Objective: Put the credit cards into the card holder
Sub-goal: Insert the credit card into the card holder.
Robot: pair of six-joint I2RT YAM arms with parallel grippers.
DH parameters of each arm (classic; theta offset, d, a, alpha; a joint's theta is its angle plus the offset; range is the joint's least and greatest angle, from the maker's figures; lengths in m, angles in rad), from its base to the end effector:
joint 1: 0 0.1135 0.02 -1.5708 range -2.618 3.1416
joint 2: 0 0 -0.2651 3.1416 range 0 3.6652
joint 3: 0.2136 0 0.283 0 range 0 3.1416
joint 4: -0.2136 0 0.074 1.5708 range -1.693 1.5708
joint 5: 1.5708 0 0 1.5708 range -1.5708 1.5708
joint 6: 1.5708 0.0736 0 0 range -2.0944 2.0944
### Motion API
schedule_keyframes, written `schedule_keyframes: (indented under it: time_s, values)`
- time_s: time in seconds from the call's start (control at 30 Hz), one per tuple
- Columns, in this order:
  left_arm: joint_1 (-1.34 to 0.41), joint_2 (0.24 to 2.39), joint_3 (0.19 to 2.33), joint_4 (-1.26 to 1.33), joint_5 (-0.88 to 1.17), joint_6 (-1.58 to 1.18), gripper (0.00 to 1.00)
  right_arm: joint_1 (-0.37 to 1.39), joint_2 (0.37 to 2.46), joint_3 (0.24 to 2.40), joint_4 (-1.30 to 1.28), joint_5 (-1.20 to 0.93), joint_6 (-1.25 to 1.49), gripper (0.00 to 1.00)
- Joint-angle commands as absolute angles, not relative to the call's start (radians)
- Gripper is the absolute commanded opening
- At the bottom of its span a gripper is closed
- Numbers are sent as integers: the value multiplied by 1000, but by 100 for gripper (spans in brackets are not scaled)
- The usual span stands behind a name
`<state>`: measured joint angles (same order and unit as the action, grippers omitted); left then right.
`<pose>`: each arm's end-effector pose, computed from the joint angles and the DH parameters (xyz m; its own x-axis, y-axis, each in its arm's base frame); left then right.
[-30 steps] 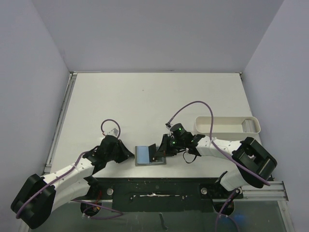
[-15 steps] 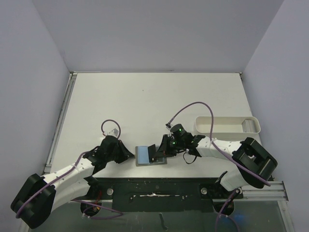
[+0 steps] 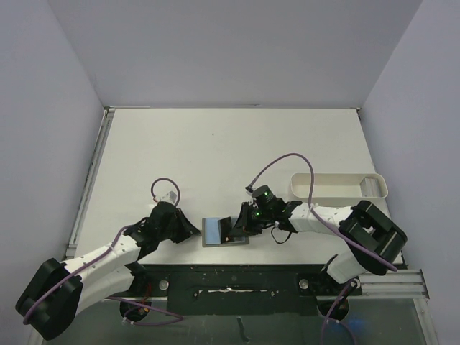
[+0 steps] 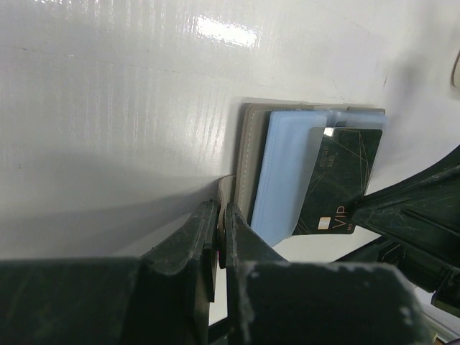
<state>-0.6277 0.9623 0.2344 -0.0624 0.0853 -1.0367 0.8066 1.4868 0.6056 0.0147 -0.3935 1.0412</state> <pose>0.1732 -0.1334 0.0871 -0.8382 -0.4514 -0.3061 -0.1724 0.7518 -0.6365 0.1955 0.2447 0.0943 -0.9901 0.1189 -0.0749 0.0315 0.7071 0.7064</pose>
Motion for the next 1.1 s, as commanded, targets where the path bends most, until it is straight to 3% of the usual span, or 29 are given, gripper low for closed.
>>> schedule_keyframes:
  time_s: [0.0, 0.7, 0.83, 1.07]
  values:
    - [-637, 944, 243, -16, 90, -1043, 0, 810, 1518, 627, 45, -394, 1049, 2]
    - [-661, 951, 223, 25, 113, -1060, 0, 813, 1564, 666, 40, -375, 1055, 4]
    - [-665, 951, 219, 31, 116, -1067, 0, 825, 1579, 705, -3, -362, 1032, 9]
    - [-668, 949, 215, 34, 109, -1071, 0, 837, 1558, 752, -111, -293, 1001, 26]
